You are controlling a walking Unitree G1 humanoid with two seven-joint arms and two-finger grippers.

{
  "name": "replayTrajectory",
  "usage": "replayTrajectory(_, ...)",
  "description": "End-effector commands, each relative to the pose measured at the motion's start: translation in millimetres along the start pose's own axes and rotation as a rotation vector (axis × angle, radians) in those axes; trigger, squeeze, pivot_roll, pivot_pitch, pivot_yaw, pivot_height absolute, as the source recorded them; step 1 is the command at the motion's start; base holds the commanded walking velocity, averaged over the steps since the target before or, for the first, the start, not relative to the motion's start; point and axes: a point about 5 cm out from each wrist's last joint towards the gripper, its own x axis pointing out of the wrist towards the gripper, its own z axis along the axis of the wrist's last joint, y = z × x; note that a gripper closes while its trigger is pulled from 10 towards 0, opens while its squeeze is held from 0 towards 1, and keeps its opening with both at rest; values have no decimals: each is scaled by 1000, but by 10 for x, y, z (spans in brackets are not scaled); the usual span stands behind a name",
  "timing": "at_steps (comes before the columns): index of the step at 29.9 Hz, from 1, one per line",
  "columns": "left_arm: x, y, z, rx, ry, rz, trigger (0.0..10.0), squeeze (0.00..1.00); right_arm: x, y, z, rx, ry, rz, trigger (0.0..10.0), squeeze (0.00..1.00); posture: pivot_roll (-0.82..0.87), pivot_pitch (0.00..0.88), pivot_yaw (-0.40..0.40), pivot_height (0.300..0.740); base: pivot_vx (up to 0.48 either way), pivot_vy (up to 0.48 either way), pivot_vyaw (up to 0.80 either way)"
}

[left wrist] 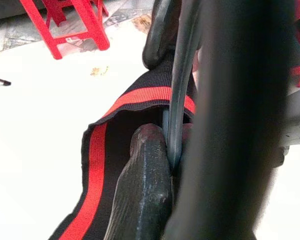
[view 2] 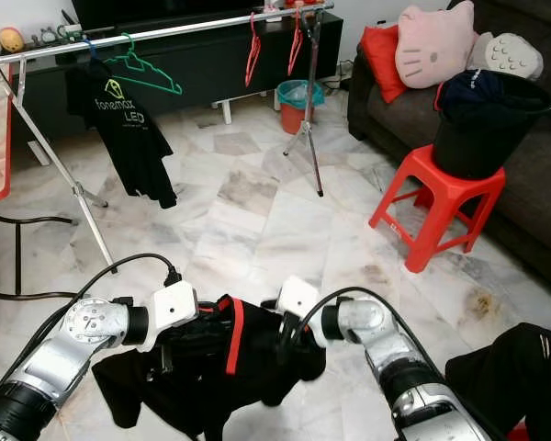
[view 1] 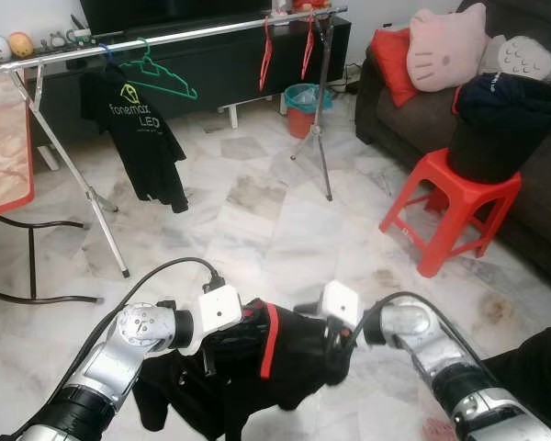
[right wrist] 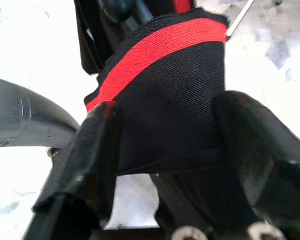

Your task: Hang hanger

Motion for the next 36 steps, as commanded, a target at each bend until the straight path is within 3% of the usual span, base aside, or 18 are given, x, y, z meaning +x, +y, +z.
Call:
replayTrajectory(1,-10,-12,-7,6,5,-13,0,0,-41,-78,75,-34,-17,-53,10000,1000,-58,24,0,740,0,0,0)
replayTrajectory(6,-6,-20,-11,3,5,-12,0,0,-77,-193,159,-48,-54,-167,10000,1000,-58,24,0,740,0,0,0)
replayTrajectory(8,-1,-30,-17,-1,6,-12,0,0,-110,-263,236,-30,-121,-249,10000,1000,-58,24,0,740,0,0,0)
replayTrajectory(14,-9,-37,-55,-9,14,-7,0,0,-192,-305,341,17,-261,-306,10000,1000,-60,27,1,740,0,0,0)
replayTrajectory(16,-17,-16,-72,-18,21,12,0,0,-227,-312,381,29,-311,-321,10000,1000,-61,27,2,740,0,0,0)
replayTrajectory(19,-15,125,-90,-30,35,134,0,0,-268,-325,397,9,-328,-397,10000,1000,-63,27,2,740,0,0,0)
replayTrajectory(20,-10,195,-84,-39,30,200,0,0,-261,-316,384,-2,-323,-434,10000,0,-67,23,2,740,0,0,0)
replayTrajectory(21,-10,195,-84,-39,30,200,0,0,-261,-316,384,-2,-323,-434,10000,0,-67,23,2,740,0,0,0)
replayTrajectory(22,-6,272,-63,-62,10,280,1569,0,-251,-309,351,3,-320,-484,10000,0,-67,23,2,740,0,0,0)
replayTrajectory(23,-3,310,-47,-82,-5,319,4824,0,-250,-311,327,13,-321,-525,10000,0,-67,23,2,740,0,0,0)
replayTrajectory(24,-3,316,-43,-88,-10,325,4824,0,-252,-314,319,17,-320,-539,10000,0,-67,23,2,740,0,0,0)
replayTrajectory(25,-2,325,-32,-98,-19,337,10000,0,-254,-330,289,29,-308,-587,10000,0,-68,21,4,740,0,0,0)
replayTrajectory(33,60,381,134,-200,-141,418,10000,0,-191,-280,35,72,-172,-762,10000,0,-66,19,1,740,0,0,0)
replayTrajectory(36,78,399,174,-212,-160,430,10000,0,-148,-249,-8,88,-158,-765,10000,0,-64,16,0,740,0,0,0)
